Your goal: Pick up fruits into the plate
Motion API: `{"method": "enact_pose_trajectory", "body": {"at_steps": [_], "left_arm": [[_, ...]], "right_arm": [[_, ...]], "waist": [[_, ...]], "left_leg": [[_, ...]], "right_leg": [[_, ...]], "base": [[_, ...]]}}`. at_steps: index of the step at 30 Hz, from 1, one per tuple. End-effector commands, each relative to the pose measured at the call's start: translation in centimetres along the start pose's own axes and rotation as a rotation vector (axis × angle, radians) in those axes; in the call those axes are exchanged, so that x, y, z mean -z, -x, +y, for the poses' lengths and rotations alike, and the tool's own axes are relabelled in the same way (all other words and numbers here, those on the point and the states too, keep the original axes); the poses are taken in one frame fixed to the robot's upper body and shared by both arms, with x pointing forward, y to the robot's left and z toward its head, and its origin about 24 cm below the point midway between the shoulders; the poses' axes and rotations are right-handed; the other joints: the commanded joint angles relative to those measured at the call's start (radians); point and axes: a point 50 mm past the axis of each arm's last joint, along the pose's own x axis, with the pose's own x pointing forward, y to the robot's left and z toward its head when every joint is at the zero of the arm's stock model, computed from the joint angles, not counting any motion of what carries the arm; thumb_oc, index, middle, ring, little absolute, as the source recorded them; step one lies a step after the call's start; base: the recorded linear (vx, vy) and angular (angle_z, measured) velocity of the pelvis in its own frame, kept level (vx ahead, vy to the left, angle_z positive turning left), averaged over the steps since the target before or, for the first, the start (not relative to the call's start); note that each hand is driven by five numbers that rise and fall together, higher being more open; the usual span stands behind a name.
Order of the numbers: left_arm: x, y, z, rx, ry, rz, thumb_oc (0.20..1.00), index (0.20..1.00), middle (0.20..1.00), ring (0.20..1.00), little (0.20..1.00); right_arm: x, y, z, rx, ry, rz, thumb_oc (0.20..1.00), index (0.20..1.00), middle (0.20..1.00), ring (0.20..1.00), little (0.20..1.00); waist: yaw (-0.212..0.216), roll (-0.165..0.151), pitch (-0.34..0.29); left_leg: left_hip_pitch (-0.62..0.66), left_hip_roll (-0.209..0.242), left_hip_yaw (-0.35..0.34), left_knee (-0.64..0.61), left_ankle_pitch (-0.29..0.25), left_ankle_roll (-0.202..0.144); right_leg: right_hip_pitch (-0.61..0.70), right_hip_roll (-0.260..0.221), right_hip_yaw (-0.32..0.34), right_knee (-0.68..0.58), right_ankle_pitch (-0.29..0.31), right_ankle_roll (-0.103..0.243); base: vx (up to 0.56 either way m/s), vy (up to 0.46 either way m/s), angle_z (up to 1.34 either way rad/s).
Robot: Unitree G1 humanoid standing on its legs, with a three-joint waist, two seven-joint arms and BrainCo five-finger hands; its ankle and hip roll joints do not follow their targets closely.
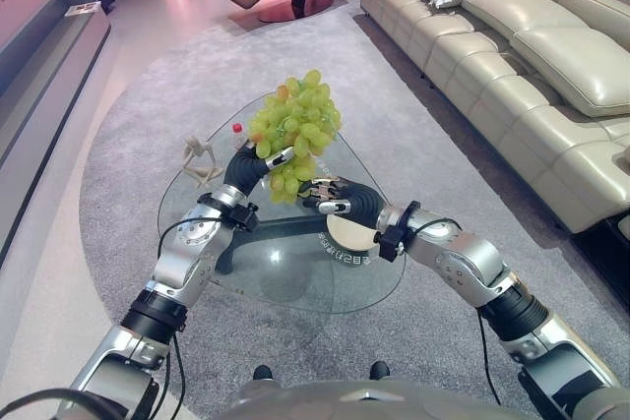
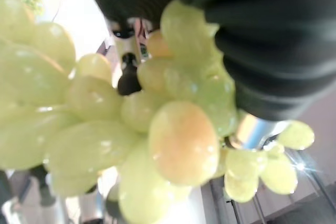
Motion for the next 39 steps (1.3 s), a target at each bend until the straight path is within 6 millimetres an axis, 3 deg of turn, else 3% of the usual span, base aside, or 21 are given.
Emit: {"method": "enact_pose_trajectory", "body": {"at_steps": [1, 8, 16, 22, 29, 39], "left_arm": [[-2.5, -0.8, -1.2, 0.085, -0.015, -0.121, 0.200, 0.200, 0.200, 0.200, 0.200], [-3.8, 0.2, 1.6, -0.038, -0.059, -0.166, 0.200, 0.200, 0.200, 0.200, 0.200], [-3.3, 0.9, 3.1, -0.115, -0.015, -0.176, 0.200, 0.200, 0.200, 0.200, 0.200], [-3.1, 0.3, 2.0, -0.063, 0.018, -0.181, 0.200, 0.200, 0.200, 0.200, 0.200], [-3.8, -1.0, -0.1, 0.042, 0.047, -0.208, 0.200, 0.200, 0.200, 0.200, 0.200], [-6.7, -1.9, -3.0, 0.146, 0.099, -0.380, 0.200, 0.200, 0.200, 0.200, 0.200]], "right_arm": [[-5.0, -0.9, 2.1, -0.127, 0.081, -0.198, 1.000, 1.000, 1.000, 1.000, 1.000], [-6.4, 2.0, -0.7, -0.056, 0.104, -0.301, 1.000, 1.000, 1.000, 1.000, 1.000], [-8.3, 3.3, -0.5, -0.124, -0.042, -0.521, 1.000, 1.000, 1.000, 1.000, 1.000], [-7.5, 2.4, 0.4, -0.137, -0.096, -0.518, 1.000, 1.000, 1.000, 1.000, 1.000], [-6.4, 0.5, 2.4, -0.271, -0.193, -0.428, 1.000, 1.000, 1.000, 1.000, 1.000], [-5.7, -1.0, 5.0, -0.369, -0.277, -0.403, 1.000, 1.000, 1.000, 1.000, 1.000]], "waist": [[0.002, -0.021, -0.039], [0.004, -0.029, -0.039], [0.004, -0.029, -0.041], [0.004, -0.025, -0.043], [0.000, -0.025, -0.038], [0.000, -0.023, -0.038]], "left_leg": [[0.007, -0.021, 0.043, 0.061, -0.157, 0.019], [0.003, -0.022, 0.035, 0.055, -0.155, 0.017], [-0.003, -0.021, 0.030, 0.053, -0.158, 0.017], [-0.007, -0.021, 0.033, 0.053, -0.156, 0.017], [-0.006, -0.022, 0.033, 0.050, -0.153, 0.019], [-0.003, -0.020, 0.029, 0.048, -0.152, 0.021]], "right_leg": [[0.040, -0.043, -0.065, 0.067, -0.122, 0.017], [0.041, -0.046, -0.076, 0.066, -0.121, 0.020], [0.040, -0.046, -0.085, 0.064, -0.125, 0.018], [0.038, -0.049, -0.087, 0.055, -0.118, 0.021], [0.036, -0.046, -0.080, 0.053, -0.116, 0.020], [0.038, -0.045, -0.071, 0.056, -0.120, 0.019]], "base": [[0.00, 0.000, 0.00], [0.00, 0.000, 0.00], [0.00, 0.000, 0.00], [0.00, 0.000, 0.00], [0.00, 0.000, 0.00], [0.00, 0.000, 0.00]]}}
